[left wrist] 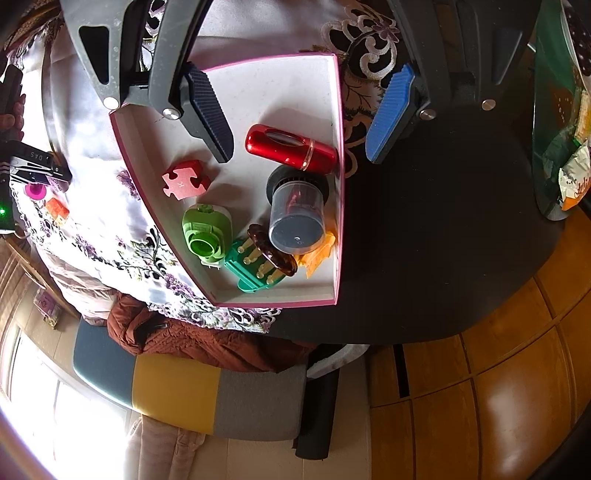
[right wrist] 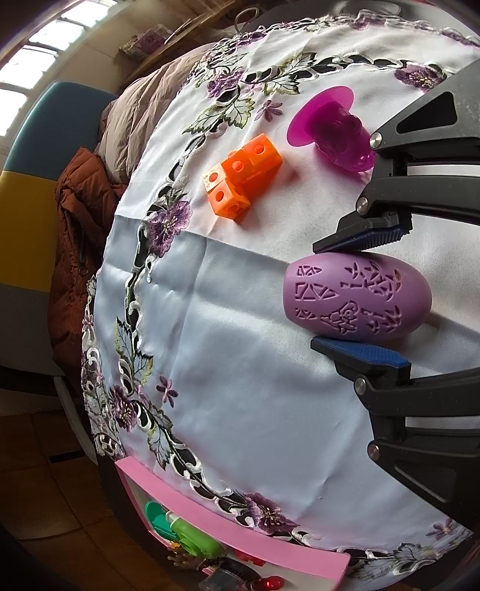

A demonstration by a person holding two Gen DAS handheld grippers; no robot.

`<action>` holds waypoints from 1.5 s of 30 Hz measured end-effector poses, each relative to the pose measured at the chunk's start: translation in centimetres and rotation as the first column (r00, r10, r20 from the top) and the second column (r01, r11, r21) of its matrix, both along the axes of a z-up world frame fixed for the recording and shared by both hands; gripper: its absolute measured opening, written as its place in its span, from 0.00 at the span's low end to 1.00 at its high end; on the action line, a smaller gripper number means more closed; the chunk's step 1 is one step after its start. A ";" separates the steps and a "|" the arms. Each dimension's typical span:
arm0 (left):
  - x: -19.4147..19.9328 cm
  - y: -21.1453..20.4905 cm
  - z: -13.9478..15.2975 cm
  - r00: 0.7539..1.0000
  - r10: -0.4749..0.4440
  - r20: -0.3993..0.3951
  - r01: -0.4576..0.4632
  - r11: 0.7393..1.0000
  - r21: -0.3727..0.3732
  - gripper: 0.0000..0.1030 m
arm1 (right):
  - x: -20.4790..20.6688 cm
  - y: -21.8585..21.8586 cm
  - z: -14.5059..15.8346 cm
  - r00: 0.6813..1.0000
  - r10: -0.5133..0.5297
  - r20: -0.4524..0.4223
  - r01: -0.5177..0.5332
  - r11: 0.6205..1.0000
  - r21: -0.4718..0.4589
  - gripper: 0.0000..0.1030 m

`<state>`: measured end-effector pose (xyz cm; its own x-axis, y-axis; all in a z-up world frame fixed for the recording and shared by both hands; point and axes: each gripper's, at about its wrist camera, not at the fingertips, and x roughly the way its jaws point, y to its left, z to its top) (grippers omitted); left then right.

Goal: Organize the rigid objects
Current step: 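Carry the purple egg over the tray with the right gripper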

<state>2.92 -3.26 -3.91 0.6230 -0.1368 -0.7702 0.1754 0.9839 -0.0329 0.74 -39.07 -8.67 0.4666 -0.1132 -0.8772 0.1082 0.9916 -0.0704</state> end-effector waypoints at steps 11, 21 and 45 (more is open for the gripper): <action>-0.1 1.2 -0.2 1.000 0.014 -0.003 -0.014 1.000 -0.025 0.72 | -0.1 1.2 0.8 1.000 -0.024 0.010 0.024 0.999 0.022 0.43; -0.1 2.4 -0.5 0.999 0.040 -0.010 -0.041 0.999 -0.032 0.72 | -0.3 4.1 3.7 0.996 0.003 0.088 -0.010 0.997 0.076 0.43; 0.0 4.9 -0.7 0.996 0.092 -0.016 -0.093 0.994 -0.056 0.71 | 3.4 22.6 7.1 0.926 0.338 0.166 -0.368 0.905 0.213 0.43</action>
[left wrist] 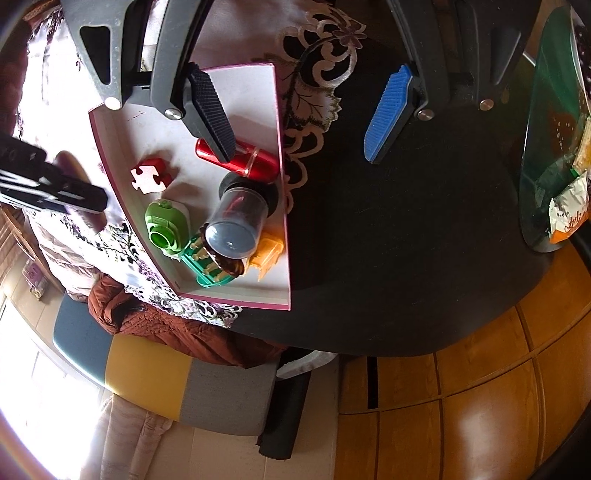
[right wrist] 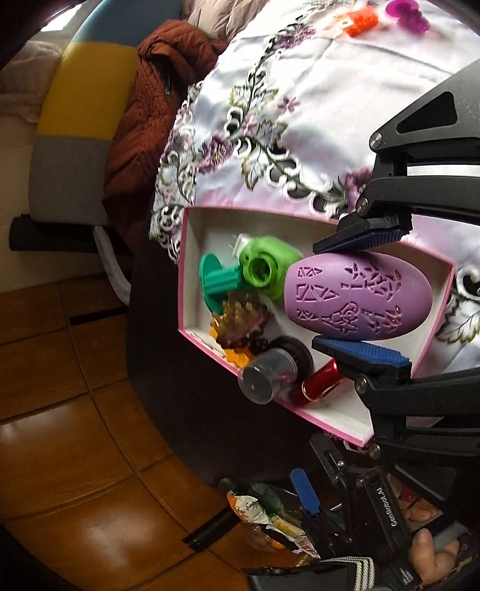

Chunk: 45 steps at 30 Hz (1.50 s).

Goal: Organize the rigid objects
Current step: 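Carry the purple egg over the tray with the right gripper, then lower the purple egg into the tray and open the right gripper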

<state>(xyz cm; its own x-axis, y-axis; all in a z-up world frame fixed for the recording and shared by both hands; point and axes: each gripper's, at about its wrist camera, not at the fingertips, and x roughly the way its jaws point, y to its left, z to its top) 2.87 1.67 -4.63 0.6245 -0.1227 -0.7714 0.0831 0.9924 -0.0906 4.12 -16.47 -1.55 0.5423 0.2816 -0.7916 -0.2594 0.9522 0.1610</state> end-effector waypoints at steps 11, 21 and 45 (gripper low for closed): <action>0.2 1.6 -0.7 0.999 0.039 -0.022 -0.039 0.999 -0.008 0.71 | 4.6 4.5 -3.2 0.997 -0.010 -0.081 0.008 1.000 -0.017 0.43; 0.2 2.2 -1.3 0.998 0.050 -0.038 -0.050 0.999 -0.007 0.70 | 7.3 6.1 -5.7 0.994 -0.015 -0.107 0.008 0.998 -0.058 0.41; -0.9 1.4 -0.2 0.999 0.034 -0.002 -0.034 0.999 0.005 0.70 | 2.2 4.7 -3.3 0.999 -0.038 0.001 0.038 0.998 -0.050 0.64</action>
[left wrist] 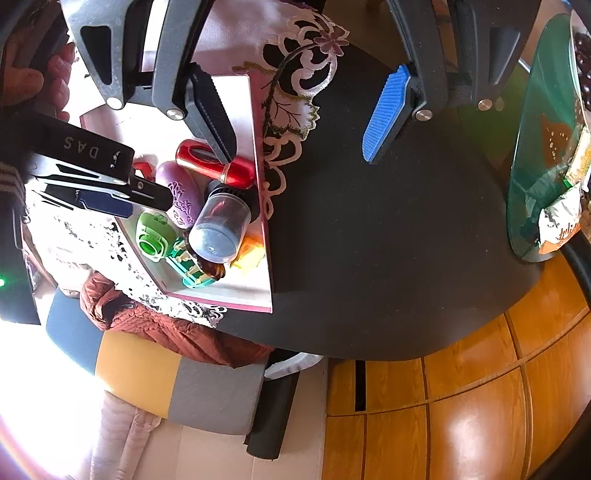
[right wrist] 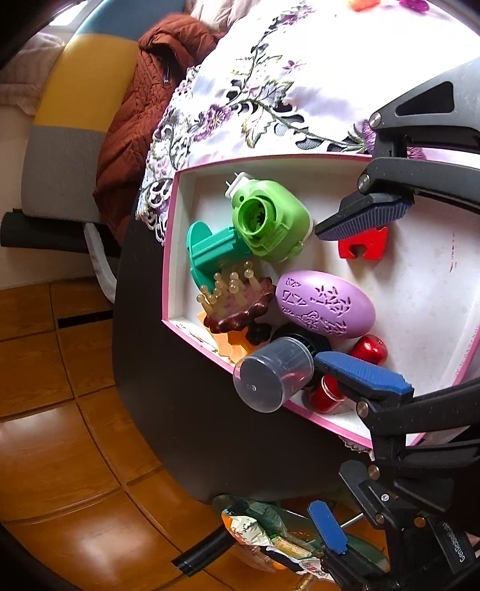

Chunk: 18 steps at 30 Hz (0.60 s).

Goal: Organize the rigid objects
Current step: 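Lower the purple egg into the tray and open the right gripper, then move both tools back toward the orange cubes and pink cup on the cloth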

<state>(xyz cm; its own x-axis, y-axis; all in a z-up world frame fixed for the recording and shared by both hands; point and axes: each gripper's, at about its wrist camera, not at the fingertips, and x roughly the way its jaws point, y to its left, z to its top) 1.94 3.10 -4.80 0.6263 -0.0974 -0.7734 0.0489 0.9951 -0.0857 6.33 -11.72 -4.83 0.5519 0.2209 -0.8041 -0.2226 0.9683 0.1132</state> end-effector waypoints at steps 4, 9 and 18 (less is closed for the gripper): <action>-0.2 -0.2 0.3 1.000 -0.005 0.008 0.005 1.000 0.003 0.70 | -0.8 -0.2 0.5 0.999 -0.024 0.027 0.024 1.000 -0.008 0.67; -0.5 -0.6 0.5 1.000 -0.018 0.015 0.018 1.000 0.007 0.70 | -1.8 -0.6 1.3 0.997 -0.036 0.067 0.037 0.999 -0.018 0.72; -0.7 -1.3 0.9 0.999 -0.039 0.023 0.038 0.999 0.018 0.70 | -3.1 -1.5 2.6 0.991 -0.060 0.117 0.064 0.997 -0.038 0.77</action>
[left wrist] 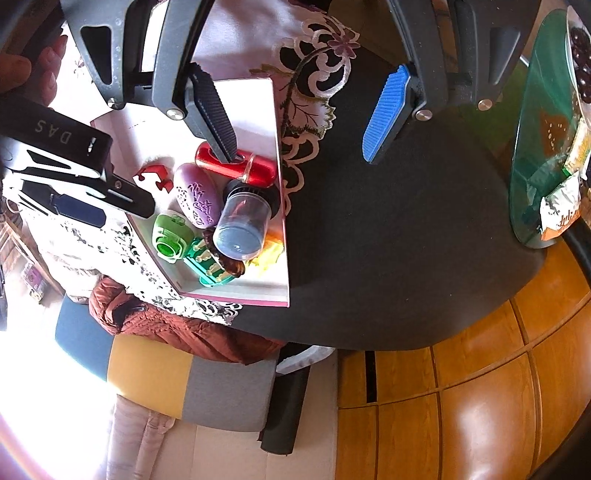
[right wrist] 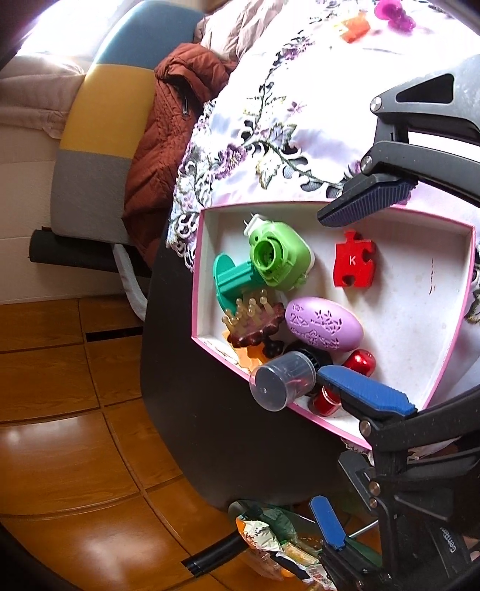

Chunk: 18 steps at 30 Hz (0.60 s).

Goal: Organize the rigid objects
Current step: 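Move both tools back toward the orange cubes and pink cup on the cloth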

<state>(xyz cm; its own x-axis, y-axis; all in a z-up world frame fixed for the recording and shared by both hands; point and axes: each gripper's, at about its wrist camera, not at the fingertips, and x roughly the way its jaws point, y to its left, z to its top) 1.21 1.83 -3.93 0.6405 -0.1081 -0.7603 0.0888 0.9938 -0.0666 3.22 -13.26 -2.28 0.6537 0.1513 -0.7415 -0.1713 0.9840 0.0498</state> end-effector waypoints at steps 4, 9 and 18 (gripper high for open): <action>-0.1 -0.5 0.2 1.000 -0.010 0.005 0.010 1.000 0.008 0.70 | -0.6 -0.9 0.4 1.000 -0.011 0.017 0.011 1.000 -0.018 0.79; -0.2 -1.4 0.5 0.999 -0.034 0.014 0.034 0.999 0.021 0.70 | -1.4 -3.0 1.0 0.998 -0.044 0.033 0.045 0.999 -0.027 0.81; -0.3 -4.0 0.8 0.994 -0.113 0.012 0.112 0.992 0.050 0.70 | -2.5 -9.7 1.5 0.984 -0.170 0.047 0.172 0.984 -0.043 0.83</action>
